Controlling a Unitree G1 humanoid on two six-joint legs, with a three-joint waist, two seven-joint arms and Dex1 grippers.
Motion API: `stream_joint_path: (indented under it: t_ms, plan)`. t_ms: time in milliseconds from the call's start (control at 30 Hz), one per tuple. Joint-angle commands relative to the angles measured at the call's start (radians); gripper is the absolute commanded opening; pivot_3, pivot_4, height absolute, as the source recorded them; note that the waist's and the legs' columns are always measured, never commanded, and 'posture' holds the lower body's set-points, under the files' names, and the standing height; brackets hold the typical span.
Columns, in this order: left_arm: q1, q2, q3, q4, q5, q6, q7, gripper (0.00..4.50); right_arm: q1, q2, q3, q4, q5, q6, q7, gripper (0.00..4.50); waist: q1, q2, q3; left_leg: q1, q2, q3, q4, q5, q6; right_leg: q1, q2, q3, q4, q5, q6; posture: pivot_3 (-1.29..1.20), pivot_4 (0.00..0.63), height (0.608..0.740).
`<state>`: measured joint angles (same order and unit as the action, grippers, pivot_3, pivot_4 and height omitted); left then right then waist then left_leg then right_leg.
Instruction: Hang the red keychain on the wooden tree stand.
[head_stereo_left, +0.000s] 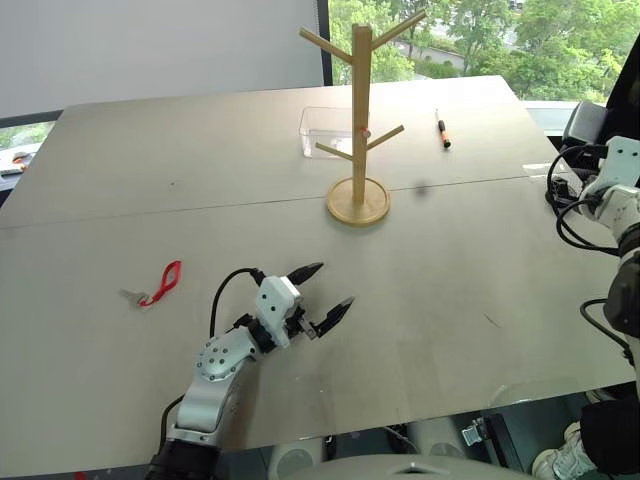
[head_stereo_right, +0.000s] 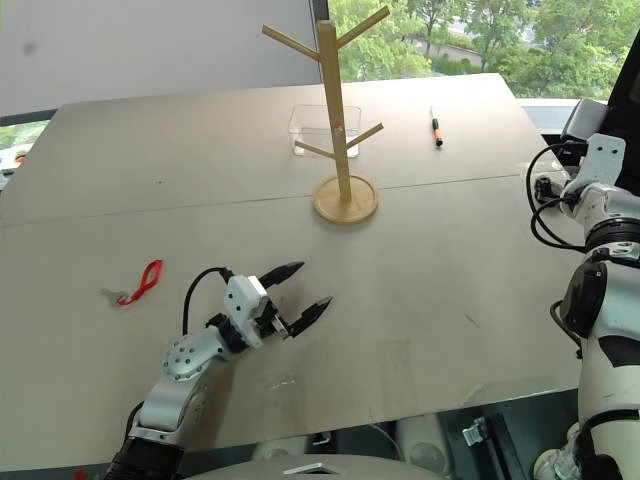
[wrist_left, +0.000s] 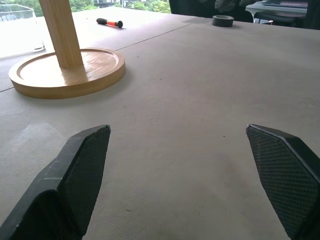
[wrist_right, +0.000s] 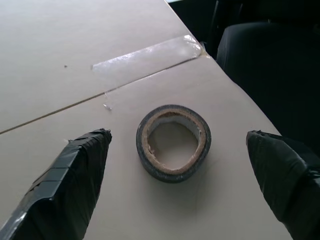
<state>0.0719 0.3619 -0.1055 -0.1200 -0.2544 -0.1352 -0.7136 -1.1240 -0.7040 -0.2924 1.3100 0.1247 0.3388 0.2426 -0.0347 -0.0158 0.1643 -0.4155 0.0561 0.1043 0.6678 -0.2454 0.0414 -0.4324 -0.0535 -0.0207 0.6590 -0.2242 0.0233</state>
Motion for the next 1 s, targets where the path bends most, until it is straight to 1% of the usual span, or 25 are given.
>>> stream_joint_path:
  t_ms: [33,67,100,133,167,233,267,333,400,467,567,667,767,900,1000]
  plan:
    - [-0.007,-0.012,0.015,-0.042,0.001,0.009,0.033,4.5,0.036,-0.02,0.014,-0.084,0.009,-0.119,0.2,4.44,0.0,0.0,0.0,0.0,0.0,0.0,0.0,0.0,0.0,0.0,0.0,0.0,0.0,0.0,0.0,0.0,0.15,0.74]
    - [-0.006,-0.024,0.029,-0.055,-0.003,0.033,0.068,4.5,0.098,-0.006,0.047,-0.162,0.017,-0.17,0.357,4.44,0.0,0.0,0.0,0.0,0.0,0.0,0.0,0.0,0.0,0.0,0.0,0.0,0.0,0.0,0.0,0.0,0.15,0.74]
    - [-0.005,-0.032,0.039,-0.065,-0.006,0.051,0.093,4.5,0.144,0.004,0.07,-0.22,0.022,-0.206,0.468,4.44,0.0,0.0,0.0,0.0,0.0,0.0,0.0,0.0,0.0,0.0,0.0,0.0,0.0,0.0,0.0,0.0,0.15,0.74]
    - [-0.003,-0.045,0.056,-0.079,-0.007,0.076,0.132,4.5,0.222,0.016,0.1,-0.325,0.041,-0.229,0.586,4.44,0.0,0.0,0.0,0.0,0.0,-0.001,0.0,0.0,0.0,0.0,0.0,0.0,-0.001,0.0,0.0,0.0,0.15,0.74]
    - [0.0,-0.053,0.066,-0.089,-0.006,0.094,0.156,4.5,0.276,0.022,0.116,-0.4,0.055,-0.238,0.654,4.44,0.001,0.0,0.0,0.0,0.001,-0.001,0.0,0.0,0.0,0.0,0.0,0.0,-0.001,0.0,0.001,0.0,0.15,0.74]
    - [0.013,-0.056,0.094,-0.138,-0.011,0.151,0.205,4.5,0.436,0.043,0.148,-0.654,0.123,-0.234,0.787,4.44,0.001,0.0,0.0,0.0,0.002,-0.003,0.0,0.0,0.0,0.001,0.0,-0.001,0.0,0.0,0.001,0.0,0.15,0.74]
    - [0.018,-0.054,0.105,-0.163,-0.019,0.176,0.219,4.5,0.494,0.05,0.156,-0.75,0.149,-0.23,0.827,4.44,0.003,0.0,0.0,0.0,0.002,-0.003,0.0,0.0,0.0,0.001,0.0,-0.002,0.0,0.0,0.001,0.0,0.15,0.74]
    - [0.04,-0.014,0.16,-0.239,-0.072,0.261,0.221,4.5,0.639,0.074,0.188,-0.966,0.21,-0.245,0.917,4.44,0.004,0.0,0.0,0.0,0.002,-0.004,0.0,0.0,0.0,0.001,0.0,-0.003,0.001,0.0,0.001,0.0,0.15,0.74]
    - [0.054,0.032,0.228,-0.289,-0.117,0.317,0.218,4.5,0.724,0.076,0.226,-1.077,0.228,-0.255,0.981,4.44,0.002,0.001,0.0,0.001,0.003,-0.004,0.0,0.0,0.0,0.001,0.0,-0.003,0.001,0.0,0.001,0.0,0.15,0.74]
    - [0.059,0.073,0.293,-0.308,-0.157,0.363,0.214,4.5,0.764,0.082,0.253,-1.121,0.229,-0.279,1.01,4.44,0.003,0.001,0.0,0.001,0.002,-0.004,0.001,0.0,0.0,0.001,-0.001,-0.004,0.001,0.0,0.001,0.0,0.15,0.74]
    - [0.059,0.14,0.418,-0.298,-0.213,0.423,0.217,4.5,0.799,0.097,0.316,-1.15,0.187,-0.377,1.053,4.44,0.005,0.001,0.0,0.001,0.002,-0.006,0.002,0.0,0.0,0.002,-0.001,-0.005,0.001,-0.001,0.002,0.0,0.15,0.74]
    - [0.097,0.211,0.526,-0.278,-0.238,0.463,0.185,4.5,0.772,0.119,0.353,-1.127,0.158,-0.445,1.052,4.44,0.004,-0.002,0.001,0.001,0.001,-0.006,0.002,0.0,0.0,0.002,0.0,-0.005,0.001,0.0,0.001,0.0,0.15,0.74]
    - [0.152,0.257,0.622,-0.251,-0.285,0.518,0.155,4.5,0.741,0.154,0.348,-1.096,0.181,-0.476,1.047,4.44,0.004,-0.002,0.002,0.001,0.001,-0.005,0.001,0.0,-0.001,0.002,0.0,-0.005,0.001,-0.001,0.0,0.0,0.15,0.74]
    - [0.263,0.311,0.698,-0.231,-0.264,0.525,0.09,4.5,0.775,0.154,0.369,-1.089,0.204,-0.52,1.127,4.44,0.005,-0.003,0.002,0.001,0.001,-0.005,0.001,0.0,-0.001,0.002,0.0,-0.006,0.0,-0.001,0.0,0.0,0.15,0.74]
    - [0.3,0.326,0.723,-0.229,-0.259,0.521,0.071,4.5,0.797,0.149,0.377,-1.088,0.211,-0.526,1.158,4.44,0.022,-0.005,0.002,0.001,0.002,-0.006,0.001,0.0,-0.001,0.002,-0.001,-0.007,-0.001,-0.003,-0.003,0.0,0.15,0.74]
